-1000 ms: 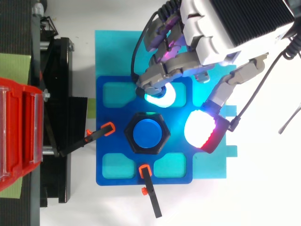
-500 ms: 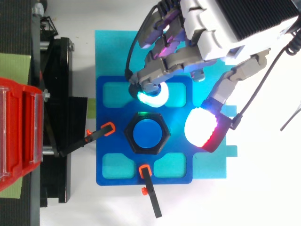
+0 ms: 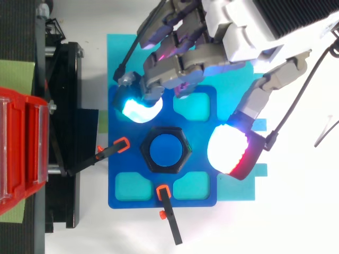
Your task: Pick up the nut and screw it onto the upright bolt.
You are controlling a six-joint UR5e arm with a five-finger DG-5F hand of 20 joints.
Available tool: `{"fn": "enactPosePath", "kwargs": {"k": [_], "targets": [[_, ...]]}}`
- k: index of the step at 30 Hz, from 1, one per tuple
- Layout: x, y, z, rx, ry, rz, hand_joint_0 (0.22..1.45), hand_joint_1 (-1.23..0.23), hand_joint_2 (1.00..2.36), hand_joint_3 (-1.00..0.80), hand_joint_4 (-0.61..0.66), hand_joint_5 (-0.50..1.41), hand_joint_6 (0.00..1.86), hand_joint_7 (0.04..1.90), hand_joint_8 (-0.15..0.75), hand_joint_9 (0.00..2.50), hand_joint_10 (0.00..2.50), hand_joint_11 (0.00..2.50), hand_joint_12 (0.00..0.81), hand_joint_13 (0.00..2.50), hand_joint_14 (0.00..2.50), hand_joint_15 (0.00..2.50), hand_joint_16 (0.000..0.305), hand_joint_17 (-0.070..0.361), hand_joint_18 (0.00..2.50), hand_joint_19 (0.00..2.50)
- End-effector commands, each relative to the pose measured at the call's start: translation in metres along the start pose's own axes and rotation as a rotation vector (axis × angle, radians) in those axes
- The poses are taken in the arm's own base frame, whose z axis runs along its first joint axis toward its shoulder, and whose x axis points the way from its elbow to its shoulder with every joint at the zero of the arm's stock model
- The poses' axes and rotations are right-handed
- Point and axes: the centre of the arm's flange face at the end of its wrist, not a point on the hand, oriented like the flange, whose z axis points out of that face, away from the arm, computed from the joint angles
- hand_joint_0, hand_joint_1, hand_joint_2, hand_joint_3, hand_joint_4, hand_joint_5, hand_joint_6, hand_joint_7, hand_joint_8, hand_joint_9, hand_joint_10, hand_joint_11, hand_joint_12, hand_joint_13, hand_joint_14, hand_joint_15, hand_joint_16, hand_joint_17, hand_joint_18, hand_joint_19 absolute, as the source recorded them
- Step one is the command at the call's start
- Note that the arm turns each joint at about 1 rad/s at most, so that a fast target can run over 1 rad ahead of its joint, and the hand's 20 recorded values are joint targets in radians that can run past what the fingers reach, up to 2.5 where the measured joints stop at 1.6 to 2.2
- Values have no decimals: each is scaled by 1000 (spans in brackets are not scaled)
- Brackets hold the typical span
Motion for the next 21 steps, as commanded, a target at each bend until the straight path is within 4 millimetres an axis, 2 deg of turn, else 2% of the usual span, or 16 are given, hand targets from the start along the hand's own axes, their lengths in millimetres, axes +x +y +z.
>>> {"fn": "enactPosePath", "kwargs": {"k": [1,8,10,17,21], "targets": [[2,3,3,-4,1,-8,470,-331,1000,-500,261,-77,502,657,267,1254,0,0,277,884,0,0,37,84,657,264],[15,6,10,-14,-5,-20,464,-296,1000,-500,261,-90,501,622,261,1165,0,0,289,804,0,0,38,86,564,218],[25,3,12,-15,-11,-16,459,-283,1000,-500,250,-99,501,600,263,1120,0,0,296,750,0,0,39,87,500,189],[45,3,6,-7,4,0,419,-274,1000,-500,188,-161,500,531,250,737,0,0,343,378,0,0,42,96,17,0],[55,1,0,-6,-17,-7,404,-266,1000,-500,169,-179,500,512,247,563,0,0,360,223,0,0,47,105,0,0]]}}
